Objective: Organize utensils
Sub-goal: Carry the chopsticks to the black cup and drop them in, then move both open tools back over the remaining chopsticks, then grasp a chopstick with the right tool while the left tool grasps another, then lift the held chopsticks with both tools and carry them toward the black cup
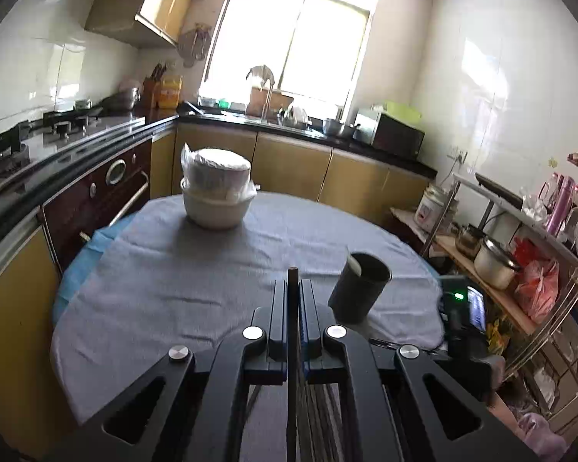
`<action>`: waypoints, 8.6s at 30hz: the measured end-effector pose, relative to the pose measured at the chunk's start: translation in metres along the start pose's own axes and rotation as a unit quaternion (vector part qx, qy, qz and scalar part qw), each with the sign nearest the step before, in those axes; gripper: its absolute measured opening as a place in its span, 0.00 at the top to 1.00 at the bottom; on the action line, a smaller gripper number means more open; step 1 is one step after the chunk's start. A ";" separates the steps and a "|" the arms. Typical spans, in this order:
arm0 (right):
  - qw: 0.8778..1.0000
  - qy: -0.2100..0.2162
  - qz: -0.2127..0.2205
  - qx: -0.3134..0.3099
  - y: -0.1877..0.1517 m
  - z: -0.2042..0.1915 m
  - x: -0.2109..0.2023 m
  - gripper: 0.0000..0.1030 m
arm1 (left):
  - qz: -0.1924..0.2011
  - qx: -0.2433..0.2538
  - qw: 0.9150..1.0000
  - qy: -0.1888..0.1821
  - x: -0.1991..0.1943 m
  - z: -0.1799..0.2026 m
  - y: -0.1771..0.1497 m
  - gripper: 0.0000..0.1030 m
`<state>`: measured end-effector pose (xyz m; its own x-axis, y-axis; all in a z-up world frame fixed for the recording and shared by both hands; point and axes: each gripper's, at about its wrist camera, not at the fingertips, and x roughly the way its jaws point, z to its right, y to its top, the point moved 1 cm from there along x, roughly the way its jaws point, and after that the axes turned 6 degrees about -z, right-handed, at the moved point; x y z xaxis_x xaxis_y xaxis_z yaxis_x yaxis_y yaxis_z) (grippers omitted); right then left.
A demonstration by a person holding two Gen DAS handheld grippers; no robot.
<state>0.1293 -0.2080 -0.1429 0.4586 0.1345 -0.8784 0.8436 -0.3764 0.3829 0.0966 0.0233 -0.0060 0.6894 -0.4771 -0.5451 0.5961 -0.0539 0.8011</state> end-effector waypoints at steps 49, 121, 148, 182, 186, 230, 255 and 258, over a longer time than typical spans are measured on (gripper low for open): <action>0.942 0.061 0.329 -0.029 0.129 -0.009 -0.213 0.94 | 0.139 0.077 0.985 -0.069 0.036 0.132 0.163 0.95; 0.992 -0.041 -0.062 -0.105 -0.062 -0.052 0.035 0.71 | -0.172 0.010 0.978 0.118 0.034 -0.055 -0.135 0.38; 0.994 0.064 -0.052 0.071 -0.036 0.059 0.013 0.90 | -0.229 -0.029 0.970 0.081 0.076 -0.042 -0.142 0.93; 0.998 -0.017 -0.052 0.032 -0.032 0.055 0.021 0.90 | -0.233 -0.034 0.969 0.076 0.063 -0.037 -0.134 0.93; 0.997 0.041 -0.058 0.041 -0.026 0.051 0.017 0.87 | -0.230 -0.031 0.970 0.070 0.065 -0.036 -0.127 0.93; 0.991 -0.065 -0.112 -0.032 0.040 0.022 0.066 0.91 | -0.298 0.013 0.955 0.006 0.187 -0.019 -0.044 0.93; 0.983 -0.056 -0.162 -0.062 0.063 0.033 0.076 0.92 | -0.352 0.036 0.935 -0.001 0.262 -0.008 -0.027 0.90; 0.985 -0.061 -0.150 -0.066 0.060 0.026 0.076 0.92 | -0.343 0.039 0.939 0.002 0.266 -0.007 -0.026 0.92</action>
<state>0.2078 -0.2440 -0.1941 0.1527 0.1075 -0.9824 0.9689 -0.2122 0.1274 0.2671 -0.0958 -0.1734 0.1565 -0.3038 -0.9398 0.8686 -0.4106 0.2773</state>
